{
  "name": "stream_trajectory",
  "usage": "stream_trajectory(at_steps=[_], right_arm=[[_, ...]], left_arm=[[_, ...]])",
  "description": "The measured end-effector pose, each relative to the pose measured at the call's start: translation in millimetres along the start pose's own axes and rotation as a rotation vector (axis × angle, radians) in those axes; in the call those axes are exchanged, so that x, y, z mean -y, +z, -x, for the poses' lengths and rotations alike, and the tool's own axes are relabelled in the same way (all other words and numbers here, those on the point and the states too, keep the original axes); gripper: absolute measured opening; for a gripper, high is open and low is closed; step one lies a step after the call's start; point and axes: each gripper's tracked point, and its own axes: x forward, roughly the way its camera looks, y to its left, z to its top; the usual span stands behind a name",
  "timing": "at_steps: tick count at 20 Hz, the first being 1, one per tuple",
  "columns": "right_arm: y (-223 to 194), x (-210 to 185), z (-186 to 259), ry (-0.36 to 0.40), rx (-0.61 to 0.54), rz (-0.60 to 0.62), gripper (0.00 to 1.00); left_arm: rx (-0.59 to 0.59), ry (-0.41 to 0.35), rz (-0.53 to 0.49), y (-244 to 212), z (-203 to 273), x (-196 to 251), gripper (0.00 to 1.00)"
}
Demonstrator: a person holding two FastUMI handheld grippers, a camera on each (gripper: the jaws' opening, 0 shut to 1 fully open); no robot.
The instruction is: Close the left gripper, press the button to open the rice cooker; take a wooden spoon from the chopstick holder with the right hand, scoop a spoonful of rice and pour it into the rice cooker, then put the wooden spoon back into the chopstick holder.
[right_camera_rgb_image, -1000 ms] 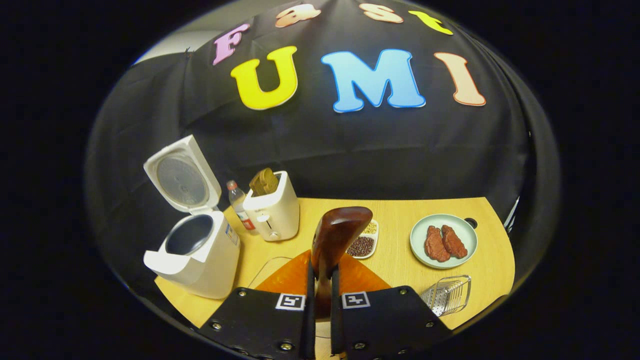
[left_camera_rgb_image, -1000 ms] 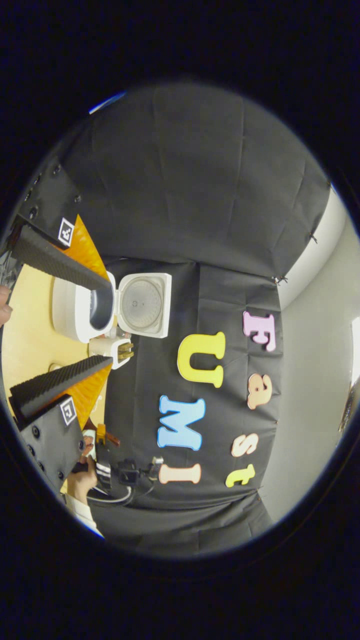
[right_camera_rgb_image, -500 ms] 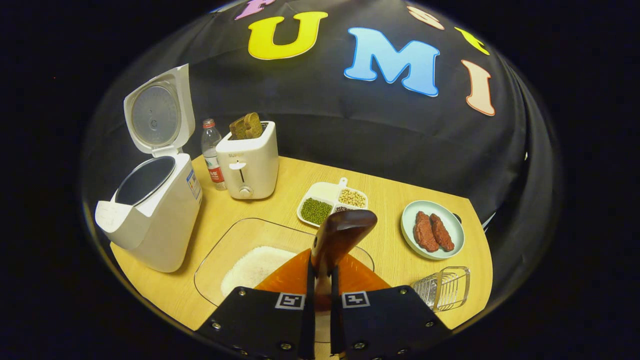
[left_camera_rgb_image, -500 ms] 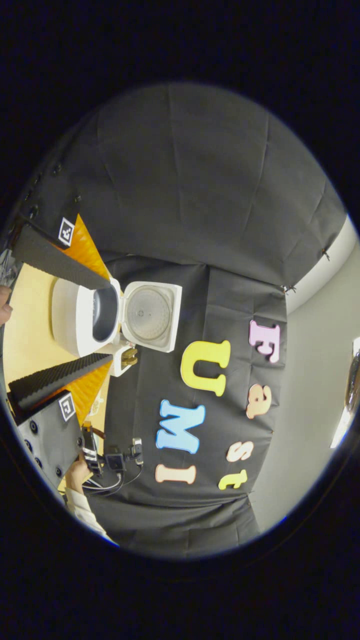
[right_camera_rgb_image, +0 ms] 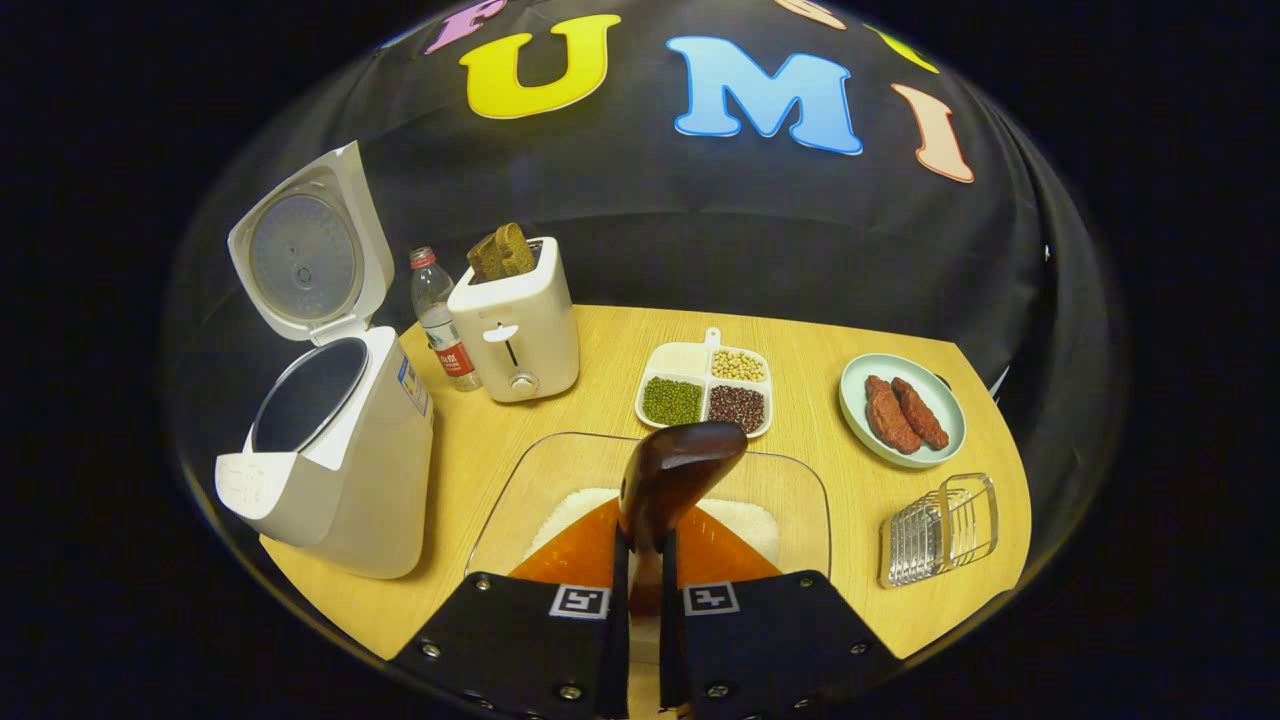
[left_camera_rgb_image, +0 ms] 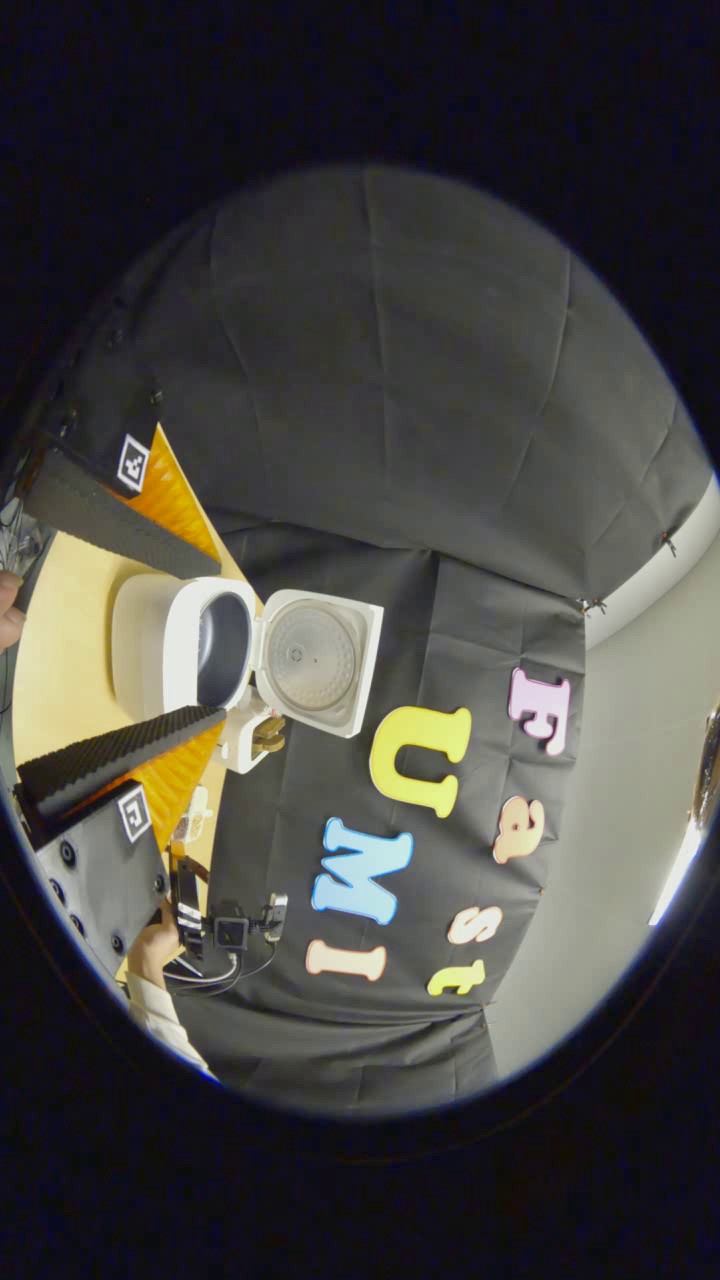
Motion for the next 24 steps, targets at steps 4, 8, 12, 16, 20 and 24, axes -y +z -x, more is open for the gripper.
stream_trajectory(at_steps=[4,8,12,16,20,24], right_arm=[[1,-2,1,0.023,0.0,-0.184,0.12],[6,6,9,0.057,0.022,-0.341,0.12],[14,17,23,0.092,0.05,-0.477,0.12],[34,21,46,0.153,0.097,-0.588,0.12],[68,6,76,0.235,0.15,-0.671,0.12],[99,-30,113,0.303,0.199,-0.637,0.12]], left_arm=[[0.007,-0.016,-0.017,7,3,1,0.91],[0.012,-0.034,-0.039,15,6,5,0.92],[0.022,-0.065,-0.062,21,3,17,0.92],[0.037,-0.094,-0.086,28,0,25,0.92],[0.039,-0.106,-0.082,31,-3,25,0.89],[0.06,-0.111,-0.093,36,0,19,0.9]])
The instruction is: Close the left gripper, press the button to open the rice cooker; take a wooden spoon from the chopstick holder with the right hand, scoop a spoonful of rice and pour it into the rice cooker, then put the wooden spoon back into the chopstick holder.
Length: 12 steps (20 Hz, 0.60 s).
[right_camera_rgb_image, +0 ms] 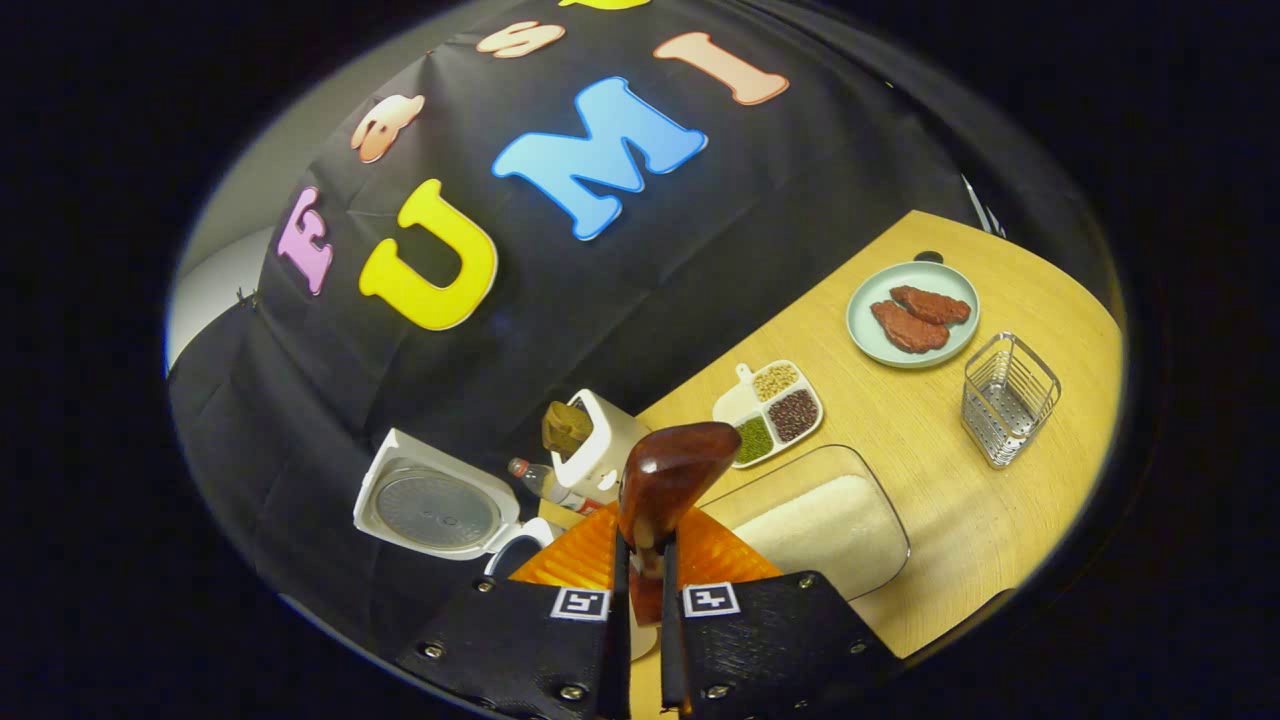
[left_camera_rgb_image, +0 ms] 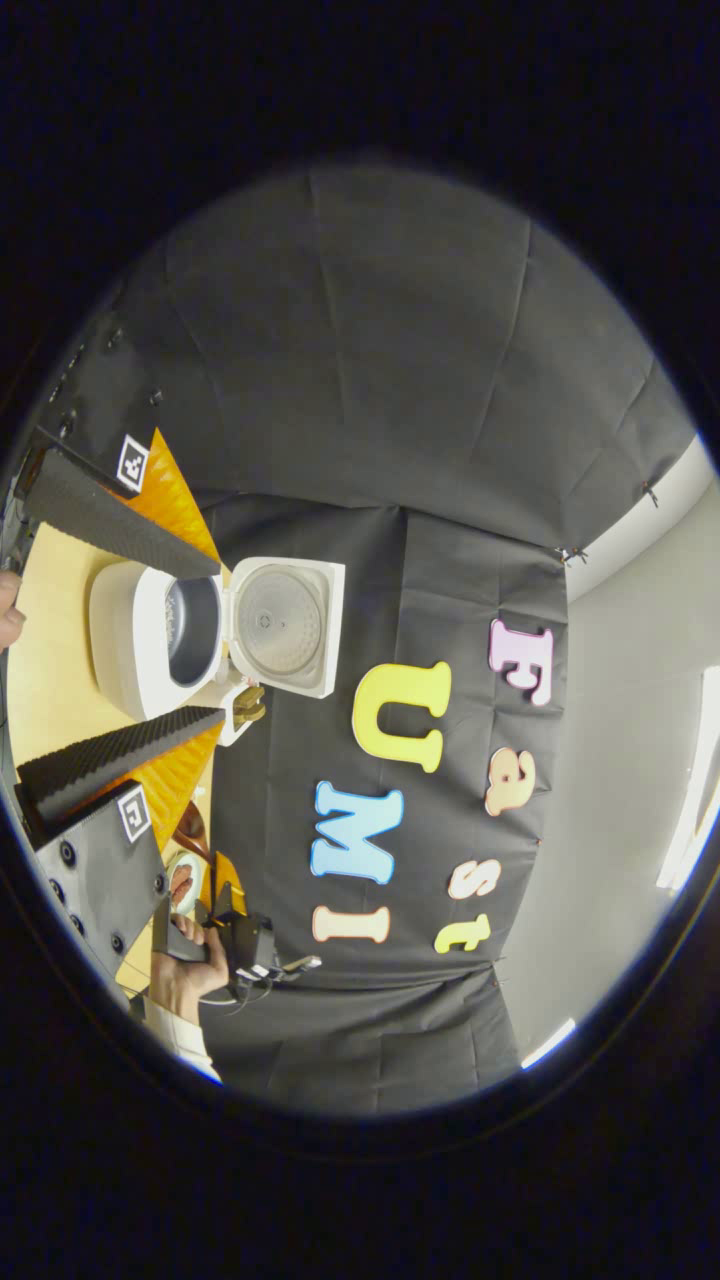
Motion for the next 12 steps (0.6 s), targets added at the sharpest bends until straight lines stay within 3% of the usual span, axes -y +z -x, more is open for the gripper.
stream_trajectory(at_steps=[5,12], right_arm=[[-8,-87,0,0.111,0.015,-0.017,0.12],[-56,-178,-26,0.14,0.061,0.193,0.12]], left_arm=[[0.034,0.002,0.008,9,4,-16,0.89],[0.047,0.056,0.056,5,8,-55,0.9]])
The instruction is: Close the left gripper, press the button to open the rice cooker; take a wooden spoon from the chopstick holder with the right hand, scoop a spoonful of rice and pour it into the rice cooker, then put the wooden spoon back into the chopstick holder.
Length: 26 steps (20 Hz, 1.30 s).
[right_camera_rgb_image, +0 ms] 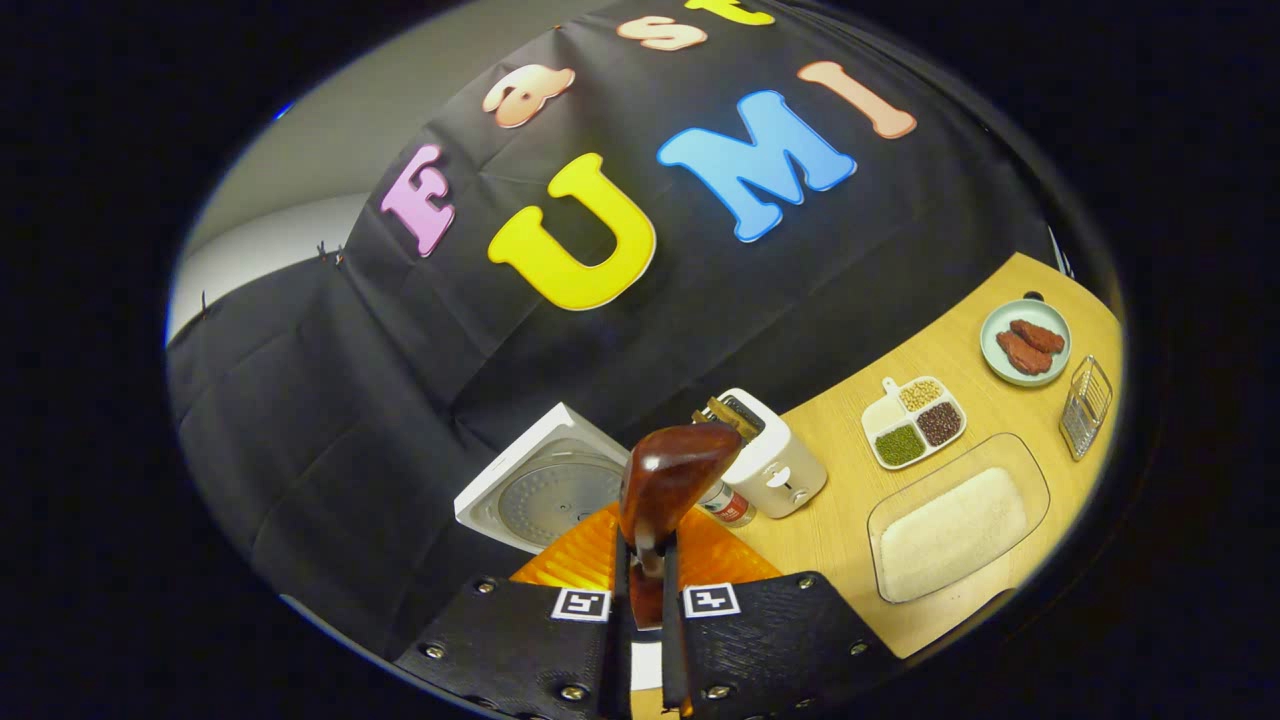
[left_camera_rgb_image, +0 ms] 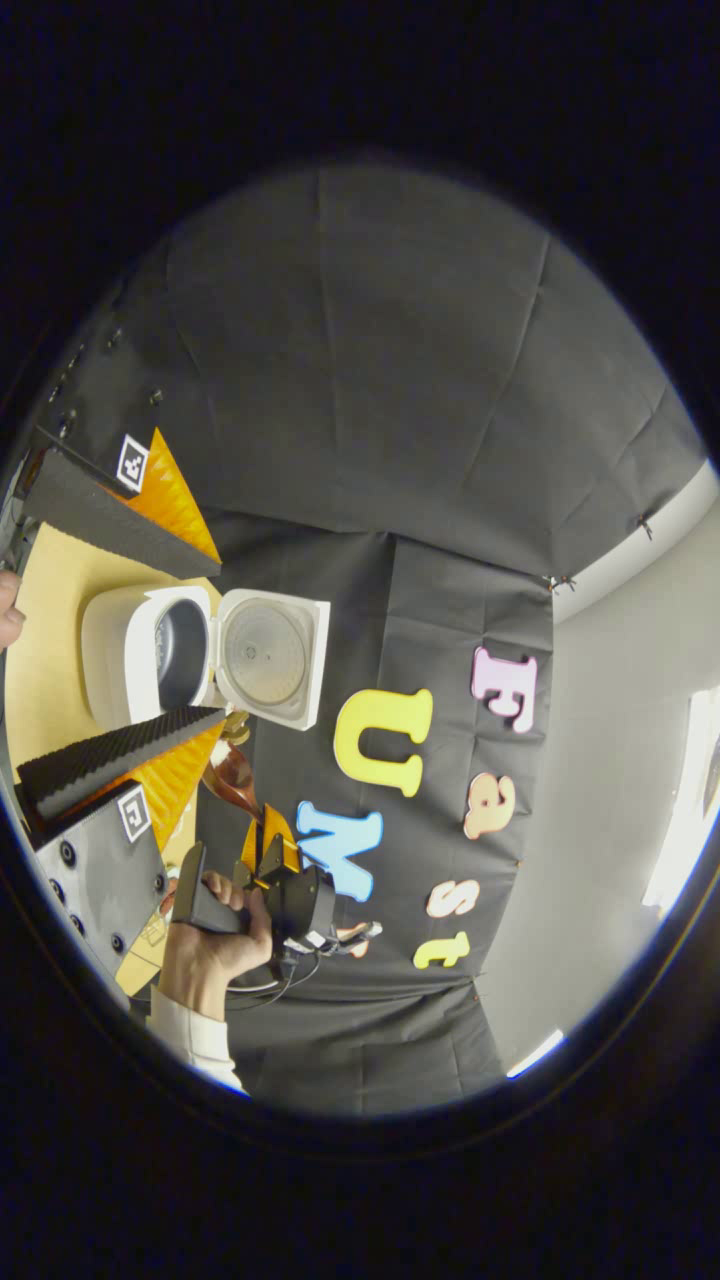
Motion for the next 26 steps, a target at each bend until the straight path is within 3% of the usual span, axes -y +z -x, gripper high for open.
stream_trajectory(at_steps=[6,10,17,23,26], right_arm=[[-62,-18,-67,-0.057,-0.055,0.31,0.12],[-91,-30,-104,-0.051,-0.069,0.529,0.12],[-130,-48,-116,-0.02,-0.036,0.994,0.12],[-144,-40,-122,0.026,0.015,1.372,0.12],[-149,-34,-118,0.033,-0.021,1.349,0.12]], left_arm=[[-0.015,0.039,-0.012,-9,1,-26,0.9],[-0.028,0.057,-0.018,-14,1,-35,0.9],[-0.057,0.085,-0.007,-29,-1,-47,0.9],[-0.063,0.095,-0.007,-33,2,-47,0.89],[-0.06,0.093,-0.005,-30,3,-44,0.92]])
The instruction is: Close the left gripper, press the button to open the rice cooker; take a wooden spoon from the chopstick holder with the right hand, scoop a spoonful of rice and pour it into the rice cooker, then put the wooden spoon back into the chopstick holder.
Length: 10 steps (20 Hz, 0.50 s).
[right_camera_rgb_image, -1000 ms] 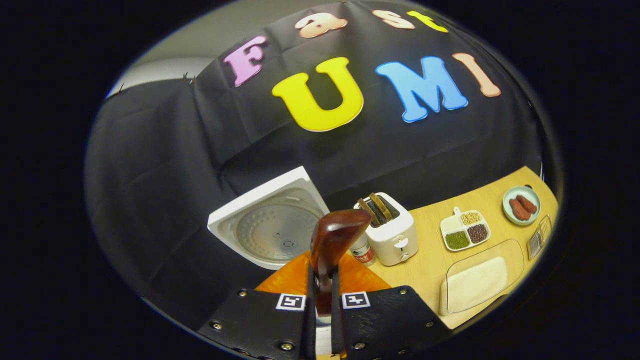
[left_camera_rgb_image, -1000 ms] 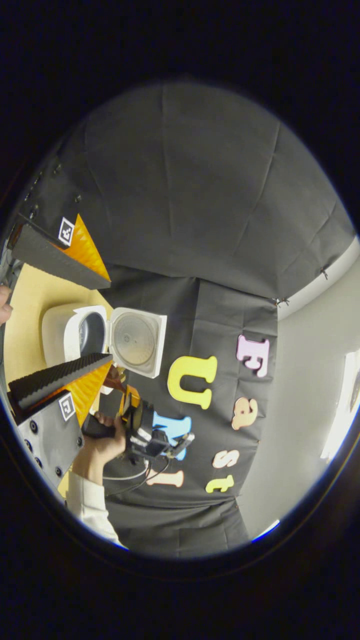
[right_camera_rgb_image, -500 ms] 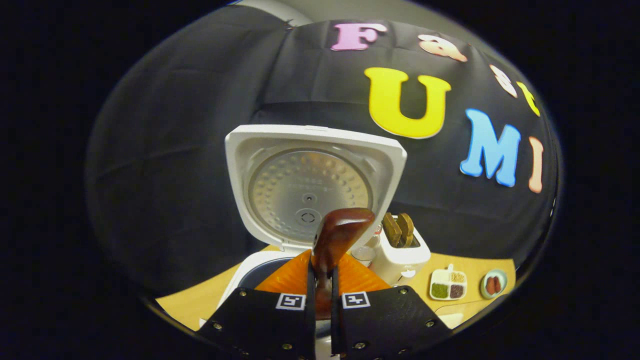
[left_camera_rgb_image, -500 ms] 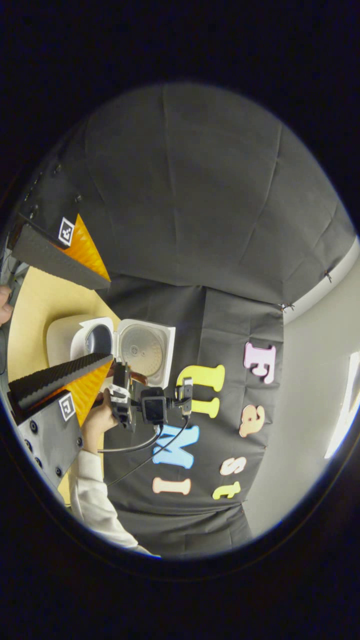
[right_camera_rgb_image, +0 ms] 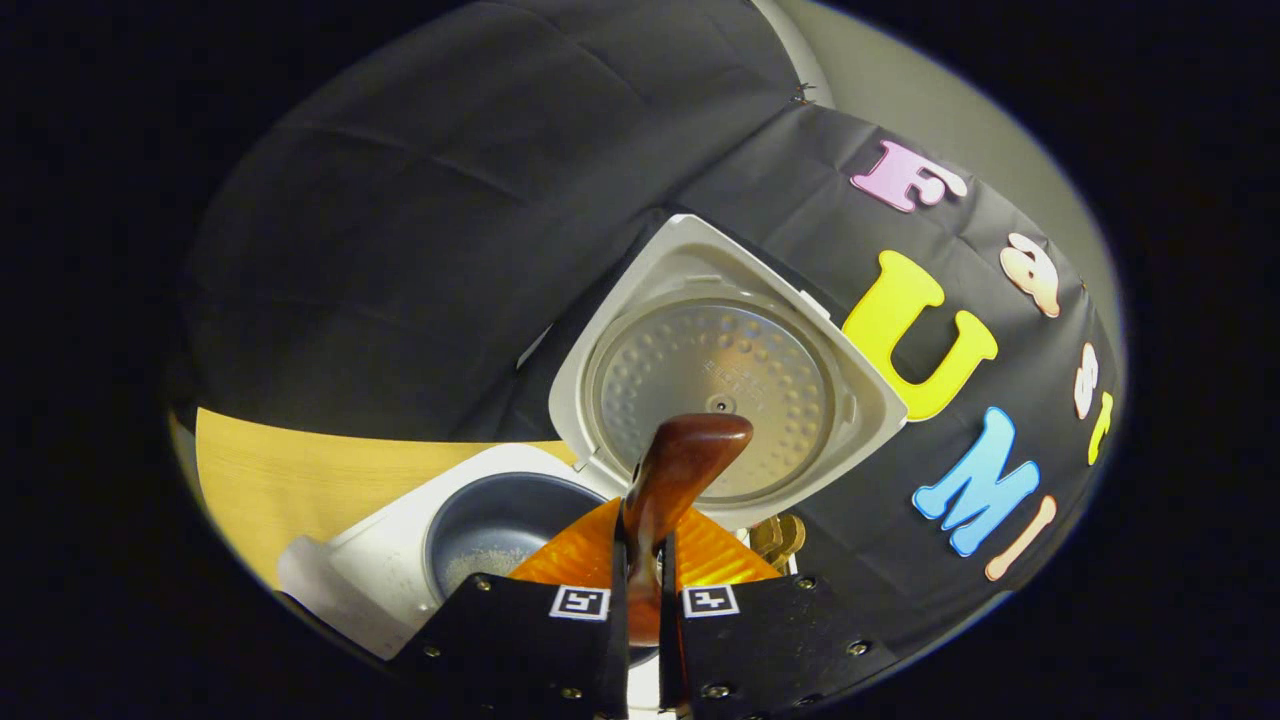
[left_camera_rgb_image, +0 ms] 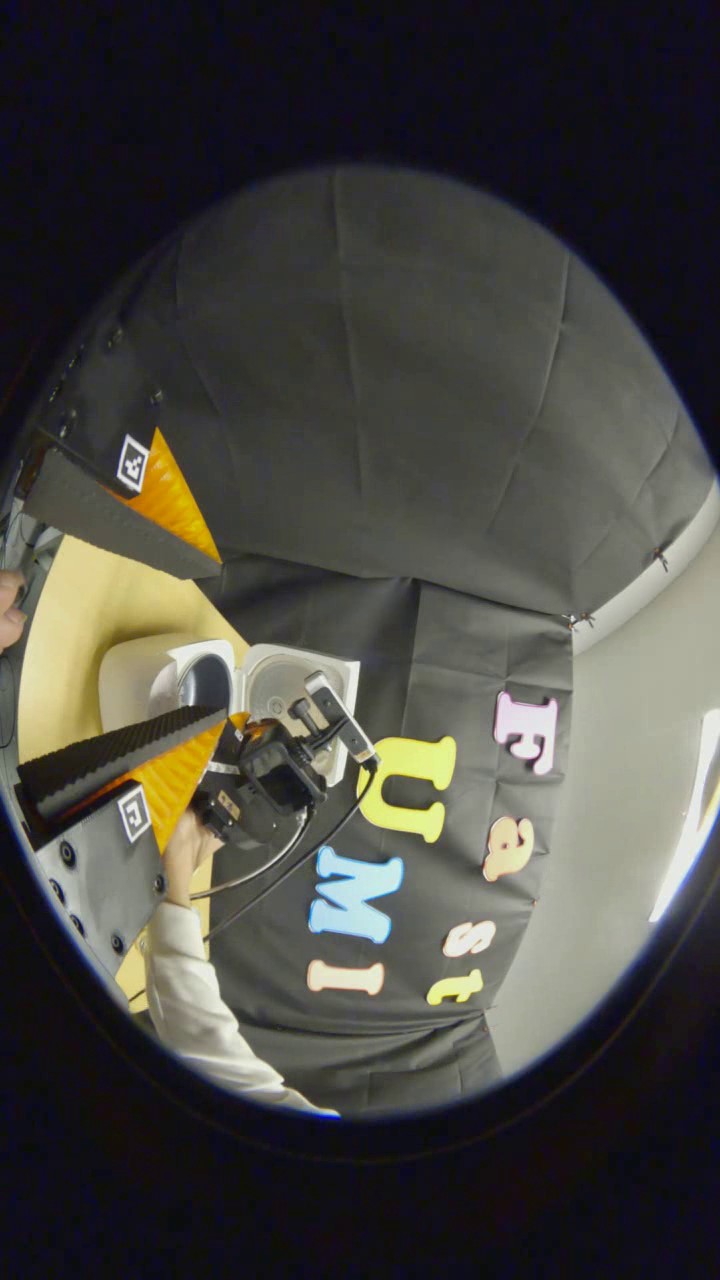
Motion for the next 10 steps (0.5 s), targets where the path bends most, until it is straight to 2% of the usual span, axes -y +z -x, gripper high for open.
stream_trajectory(at_steps=[3,6,8,10], right_arm=[[-3,22,15,-0.014,-0.04,-0.177,0.13],[-6,43,35,0.024,-0.073,-0.406,0.13],[-11,66,51,0.028,-0.088,-0.572,0.12],[-14,95,74,0.009,-0.076,-0.684,0.12]], left_arm=[[0.011,-0.005,-0.005,3,1,3,0.92],[0.021,-0.017,-0.003,8,4,7,0.9],[0.029,-0.03,-0.005,12,5,14,0.89],[0.039,-0.045,-0.011,15,8,20,0.9]])
